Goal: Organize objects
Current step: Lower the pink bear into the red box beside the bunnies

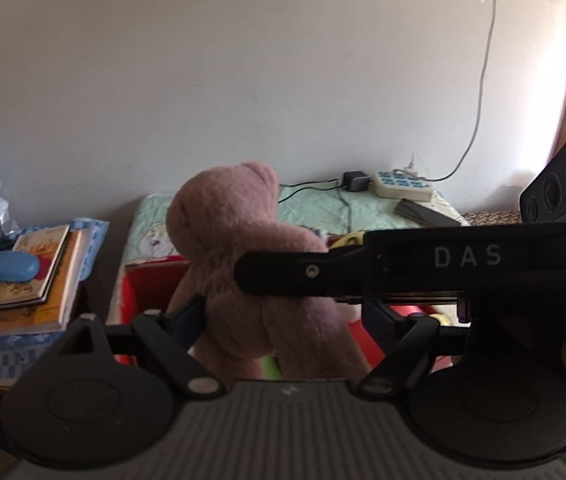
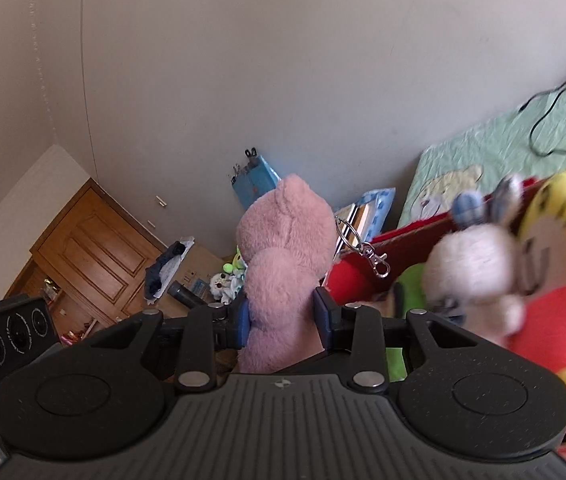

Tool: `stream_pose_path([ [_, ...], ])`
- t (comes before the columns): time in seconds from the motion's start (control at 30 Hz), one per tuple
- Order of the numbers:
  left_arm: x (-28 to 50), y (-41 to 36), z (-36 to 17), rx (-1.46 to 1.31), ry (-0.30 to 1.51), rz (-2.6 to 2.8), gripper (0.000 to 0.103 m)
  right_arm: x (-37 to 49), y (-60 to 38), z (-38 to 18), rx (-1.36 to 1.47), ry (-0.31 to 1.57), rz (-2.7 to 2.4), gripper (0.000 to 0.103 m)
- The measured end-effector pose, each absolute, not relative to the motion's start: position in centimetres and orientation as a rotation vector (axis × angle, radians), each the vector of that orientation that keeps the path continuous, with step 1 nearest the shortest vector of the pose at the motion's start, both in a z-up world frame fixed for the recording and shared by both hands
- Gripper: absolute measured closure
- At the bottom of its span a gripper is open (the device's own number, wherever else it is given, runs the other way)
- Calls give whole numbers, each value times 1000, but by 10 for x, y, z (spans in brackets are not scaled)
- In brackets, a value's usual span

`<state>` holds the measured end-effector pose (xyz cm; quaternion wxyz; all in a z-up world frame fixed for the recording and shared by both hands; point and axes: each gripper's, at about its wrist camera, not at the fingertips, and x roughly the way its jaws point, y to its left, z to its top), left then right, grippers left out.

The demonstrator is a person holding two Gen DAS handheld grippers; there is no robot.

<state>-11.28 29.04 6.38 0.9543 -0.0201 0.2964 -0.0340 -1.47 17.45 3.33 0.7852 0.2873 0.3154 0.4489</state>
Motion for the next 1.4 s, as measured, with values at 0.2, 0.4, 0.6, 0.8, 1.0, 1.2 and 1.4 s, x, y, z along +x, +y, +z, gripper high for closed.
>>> stream_pose_path([
  [0.2,-92,327,33,-97,682,-47,22,-3,197,8,627,732,936,69],
  [0.4,-78,336,8,-105,740,-68,22,2,199,-12,644,785,872,70],
  [0.6,-66,332,-5,-68,733,-71,19,12,193,-25,662,769,825,77],
  [0.8,-63,333,-8,-35,723,-105,16,10,191,-21,649,760,798,78],
  [1.0,-78,327,-14,47,736,-143,16,4,177,-27,657,785,812,80],
  [1.2,-90,319,-16,115,728,-121,16,-1,172,-17,638,777,791,75],
  [1.4,-103,338,-9,28,733,-124,16,-10,165,-5,640,767,810,77],
])
